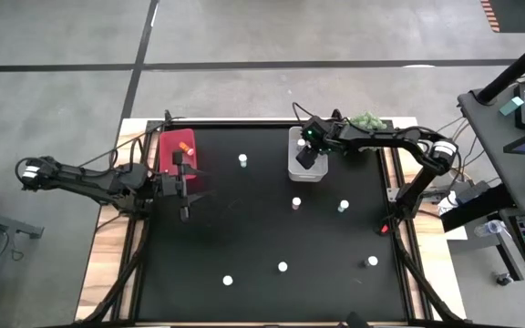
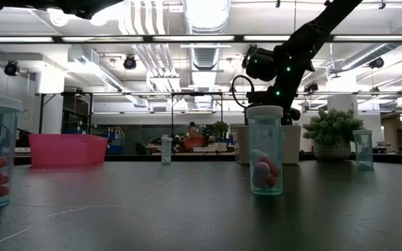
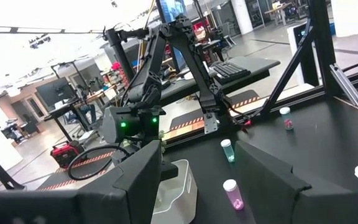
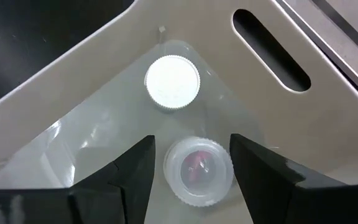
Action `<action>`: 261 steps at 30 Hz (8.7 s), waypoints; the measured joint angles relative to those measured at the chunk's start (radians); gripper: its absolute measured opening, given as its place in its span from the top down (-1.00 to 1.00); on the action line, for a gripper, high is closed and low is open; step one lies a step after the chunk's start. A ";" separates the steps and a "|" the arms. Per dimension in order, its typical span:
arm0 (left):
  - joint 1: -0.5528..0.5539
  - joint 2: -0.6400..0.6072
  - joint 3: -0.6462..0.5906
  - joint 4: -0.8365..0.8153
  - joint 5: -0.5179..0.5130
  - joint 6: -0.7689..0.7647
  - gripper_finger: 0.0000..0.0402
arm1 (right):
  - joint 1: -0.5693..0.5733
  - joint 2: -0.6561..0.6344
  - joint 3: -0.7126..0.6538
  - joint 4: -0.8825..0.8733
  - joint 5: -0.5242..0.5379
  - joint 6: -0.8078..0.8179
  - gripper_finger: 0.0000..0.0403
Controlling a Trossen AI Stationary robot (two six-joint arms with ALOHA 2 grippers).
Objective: Pick and place medicine bottles into bin by pill shape (circle, oval)
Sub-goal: Put the transparent capsule bottle into the white bin, then put the green tablet bottle into the red bin, then put the blue capsule bottle into the white bin
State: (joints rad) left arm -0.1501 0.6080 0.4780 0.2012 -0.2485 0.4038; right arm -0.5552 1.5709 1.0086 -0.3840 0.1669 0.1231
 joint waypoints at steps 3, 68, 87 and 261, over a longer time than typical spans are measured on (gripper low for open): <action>0.000 0.002 0.000 0.000 0.000 0.000 0.06 | 0.000 -0.005 0.004 -0.002 0.000 -0.001 0.00; 0.131 0.583 0.278 -0.179 -0.024 -0.467 0.06 | 0.330 -0.756 -0.530 0.711 -0.103 -0.304 0.00; 0.421 0.900 0.703 -0.820 0.038 -0.713 0.06 | 0.329 -0.829 -0.548 0.663 -0.175 -0.308 0.00; 0.972 0.443 0.218 -0.821 -0.176 -0.935 0.21 | 0.327 -0.828 -0.546 0.673 -0.166 -0.343 0.00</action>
State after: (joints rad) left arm 0.8214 1.0505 0.6955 -0.6199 -0.4249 -0.5308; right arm -0.2279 0.7425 0.4622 0.2889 0.0010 -0.2195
